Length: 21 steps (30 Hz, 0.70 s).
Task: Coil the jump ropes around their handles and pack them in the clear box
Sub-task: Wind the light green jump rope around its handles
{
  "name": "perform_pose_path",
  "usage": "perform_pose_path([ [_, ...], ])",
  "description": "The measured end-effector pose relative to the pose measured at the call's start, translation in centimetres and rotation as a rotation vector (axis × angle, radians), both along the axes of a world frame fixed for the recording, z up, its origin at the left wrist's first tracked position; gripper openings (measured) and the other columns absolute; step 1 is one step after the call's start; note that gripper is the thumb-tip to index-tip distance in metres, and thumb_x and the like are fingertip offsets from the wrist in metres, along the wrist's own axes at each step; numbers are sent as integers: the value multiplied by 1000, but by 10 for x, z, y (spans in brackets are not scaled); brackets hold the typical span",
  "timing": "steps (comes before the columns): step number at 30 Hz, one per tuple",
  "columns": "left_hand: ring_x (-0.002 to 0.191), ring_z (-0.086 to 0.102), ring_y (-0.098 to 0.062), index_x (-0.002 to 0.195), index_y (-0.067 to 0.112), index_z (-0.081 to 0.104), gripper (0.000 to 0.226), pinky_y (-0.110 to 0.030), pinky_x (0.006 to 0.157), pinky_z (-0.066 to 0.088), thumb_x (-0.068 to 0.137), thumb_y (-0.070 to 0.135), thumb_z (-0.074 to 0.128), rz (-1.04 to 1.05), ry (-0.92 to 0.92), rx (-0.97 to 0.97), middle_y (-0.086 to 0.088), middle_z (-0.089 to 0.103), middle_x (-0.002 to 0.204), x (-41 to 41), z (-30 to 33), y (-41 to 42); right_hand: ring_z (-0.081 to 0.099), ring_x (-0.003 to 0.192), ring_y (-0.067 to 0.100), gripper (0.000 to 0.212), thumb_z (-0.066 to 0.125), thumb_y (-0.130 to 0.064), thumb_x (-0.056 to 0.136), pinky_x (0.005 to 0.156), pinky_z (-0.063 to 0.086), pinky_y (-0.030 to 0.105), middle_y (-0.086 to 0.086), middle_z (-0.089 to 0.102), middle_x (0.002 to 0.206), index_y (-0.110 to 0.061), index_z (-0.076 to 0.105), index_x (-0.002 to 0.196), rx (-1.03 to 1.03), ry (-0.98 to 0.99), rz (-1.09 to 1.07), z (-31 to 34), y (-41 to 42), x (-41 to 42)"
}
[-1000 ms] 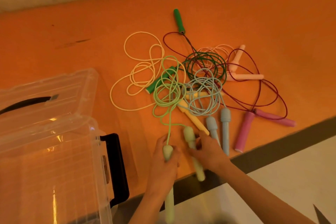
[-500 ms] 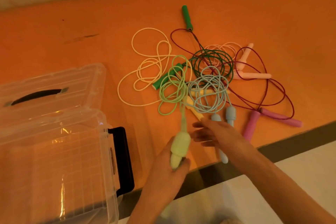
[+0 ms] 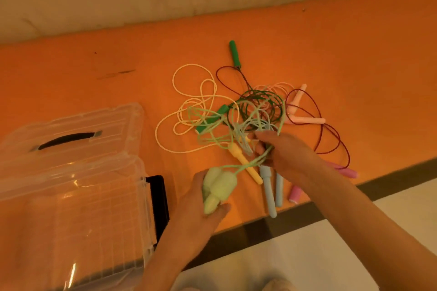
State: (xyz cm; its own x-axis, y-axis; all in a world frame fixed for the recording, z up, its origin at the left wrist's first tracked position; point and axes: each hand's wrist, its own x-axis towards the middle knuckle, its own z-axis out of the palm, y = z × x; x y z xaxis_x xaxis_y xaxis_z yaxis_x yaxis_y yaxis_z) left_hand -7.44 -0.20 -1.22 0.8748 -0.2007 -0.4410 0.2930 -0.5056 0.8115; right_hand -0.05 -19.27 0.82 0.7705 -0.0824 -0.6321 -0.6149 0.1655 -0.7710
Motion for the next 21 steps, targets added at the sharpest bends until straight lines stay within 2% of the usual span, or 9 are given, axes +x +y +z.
perform_pose_path([
  [3,88,55,7,105,41,39,49,-10,72,45,75,37,78,53,40,71,20,57,103,-17,18,11,59,65,12,16,57,-15,93,67,43,25,0,67,66,-10,69,84,-170,55,157,6,-19,-31],
  [6,88,62,-3,104,42,44,38,-39,85,51,79,37,72,-29,0,105,14,64,99,-27,42,16,54,65,10,9,64,-15,87,64,37,23,1,65,70,-10,68,82,-58,83,82,34,-23,-49],
  [9,76,59,-2,105,56,46,37,-30,74,49,90,27,62,-144,-100,125,15,65,85,-33,73,25,48,60,11,16,61,-16,89,62,35,23,-1,58,64,-13,62,74,199,200,-112,65,-35,-47],
  [12,68,57,-8,111,46,50,28,-30,65,45,93,26,59,-208,-165,149,9,63,79,-40,102,32,44,60,13,21,57,-20,92,63,39,25,-5,52,54,-16,56,72,202,246,-62,90,-41,-47],
  [14,66,57,-10,111,36,50,24,-31,62,44,92,28,61,-196,-164,197,4,62,79,-44,120,35,45,60,13,19,53,-18,95,56,38,22,-7,55,48,-14,59,77,59,122,1,111,-36,-48],
  [16,69,60,-15,109,31,49,21,-29,60,43,91,28,61,-197,-186,231,3,63,81,-45,141,35,51,62,11,19,53,-11,95,56,39,20,-7,64,57,-13,63,79,-80,-254,-94,149,-30,-50],
  [18,76,61,-14,110,28,52,19,-30,68,44,92,27,59,-199,-267,203,3,65,87,-40,169,32,54,63,3,18,56,-5,91,58,39,15,-7,67,66,-17,64,81,-159,-653,-229,199,-28,-54],
  [19,77,60,-12,110,26,53,18,-32,70,45,93,26,58,-204,-308,202,2,65,88,-38,182,30,52,57,1,17,58,-4,90,54,37,13,-7,65,63,-16,64,80,-149,-757,-311,220,-33,-56],
  [21,75,58,-18,103,22,51,11,-38,69,45,94,24,56,-247,-376,305,-1,62,85,-32,207,26,38,40,3,13,57,-7,90,41,29,15,-9,54,48,-14,60,80,-65,-605,-343,241,-49,-65],
])
